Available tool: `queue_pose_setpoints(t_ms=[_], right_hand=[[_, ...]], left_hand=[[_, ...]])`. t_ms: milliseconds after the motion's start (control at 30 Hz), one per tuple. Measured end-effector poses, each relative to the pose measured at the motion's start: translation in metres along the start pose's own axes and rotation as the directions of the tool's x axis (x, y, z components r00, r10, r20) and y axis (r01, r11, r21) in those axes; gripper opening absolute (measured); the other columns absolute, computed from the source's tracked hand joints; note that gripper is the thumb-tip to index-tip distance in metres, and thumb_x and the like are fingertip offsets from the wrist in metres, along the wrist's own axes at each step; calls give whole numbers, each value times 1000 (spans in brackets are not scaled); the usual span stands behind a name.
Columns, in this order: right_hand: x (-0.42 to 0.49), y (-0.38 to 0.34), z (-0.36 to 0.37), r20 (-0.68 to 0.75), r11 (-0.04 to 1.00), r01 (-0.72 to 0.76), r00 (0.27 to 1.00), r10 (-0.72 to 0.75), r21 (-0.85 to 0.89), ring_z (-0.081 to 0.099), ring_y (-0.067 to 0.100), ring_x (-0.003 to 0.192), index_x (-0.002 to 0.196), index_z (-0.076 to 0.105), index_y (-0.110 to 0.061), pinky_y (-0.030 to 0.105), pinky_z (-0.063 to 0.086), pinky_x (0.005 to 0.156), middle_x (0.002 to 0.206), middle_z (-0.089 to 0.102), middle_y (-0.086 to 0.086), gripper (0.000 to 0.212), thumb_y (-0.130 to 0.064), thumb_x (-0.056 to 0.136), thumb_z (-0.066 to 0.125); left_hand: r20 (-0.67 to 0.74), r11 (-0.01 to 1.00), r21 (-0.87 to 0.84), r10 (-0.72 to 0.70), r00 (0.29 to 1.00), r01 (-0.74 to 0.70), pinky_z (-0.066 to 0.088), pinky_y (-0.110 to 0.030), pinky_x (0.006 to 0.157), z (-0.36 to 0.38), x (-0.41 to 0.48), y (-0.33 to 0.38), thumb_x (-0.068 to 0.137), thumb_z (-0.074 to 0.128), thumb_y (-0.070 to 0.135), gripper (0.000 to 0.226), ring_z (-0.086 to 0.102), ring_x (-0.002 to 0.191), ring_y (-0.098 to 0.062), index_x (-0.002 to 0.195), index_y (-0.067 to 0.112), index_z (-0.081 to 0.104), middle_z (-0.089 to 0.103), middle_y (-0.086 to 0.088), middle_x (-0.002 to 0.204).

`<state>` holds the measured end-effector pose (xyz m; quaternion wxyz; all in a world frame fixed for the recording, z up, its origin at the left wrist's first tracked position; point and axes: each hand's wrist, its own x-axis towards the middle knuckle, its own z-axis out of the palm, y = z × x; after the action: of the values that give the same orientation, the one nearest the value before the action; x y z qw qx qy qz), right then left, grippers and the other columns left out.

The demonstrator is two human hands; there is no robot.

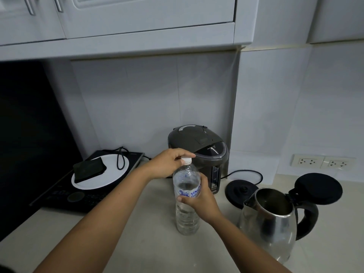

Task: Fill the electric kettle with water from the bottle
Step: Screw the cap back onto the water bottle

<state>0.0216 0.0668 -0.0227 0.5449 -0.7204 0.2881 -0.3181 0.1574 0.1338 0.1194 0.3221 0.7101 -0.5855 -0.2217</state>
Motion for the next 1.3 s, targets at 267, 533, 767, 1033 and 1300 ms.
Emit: queue_pose_setpoints(t_ms=[267,533,767,1033,1300], right_hand=[[0,0,0,2,1000,3,1000,-3,4,61,-2,108,128,36,-40,24,52,94,118,60,-19,87,-24,63,91],[2,2,0,10,1000,5,1000,-5,-5,61,3,110,130,36,-40,31,52,97,119,60,-17,87,-27,63,90],[2,3,-1,14,1000,-14,1000,14,-17,63,3,109,130,37,-40,35,54,97,119,62,-16,88,-30,61,91],[2,6,-1,29,1000,-4,1000,4,-24,62,3,111,134,36,-40,33,53,98,122,60,-17,89,-28,64,90],[-2,-1,-2,72,999,-39,997,41,-27,61,3,114,140,33,-37,36,52,101,126,59,-16,95,-30,64,89]], left_hand=[[-256,985,170,25,966,20,50,-23,79,7,4,-1,77,77,32,33,61,84,-8,106,21,65,64,3,104],[-48,988,156,27,998,-20,42,-19,94,-2,2,2,93,60,13,32,58,111,-11,125,17,63,61,3,121],[-195,996,90,-2,981,20,45,-12,78,6,2,3,79,76,29,39,61,90,-5,116,19,66,65,4,113],[-271,1000,3,-4,962,5,44,-7,78,13,-4,-5,84,72,21,29,64,99,-11,112,17,68,68,2,106],[-250,1000,-19,15,968,-21,49,-28,96,18,-9,-10,92,62,16,30,63,108,-14,122,19,64,66,5,117]])
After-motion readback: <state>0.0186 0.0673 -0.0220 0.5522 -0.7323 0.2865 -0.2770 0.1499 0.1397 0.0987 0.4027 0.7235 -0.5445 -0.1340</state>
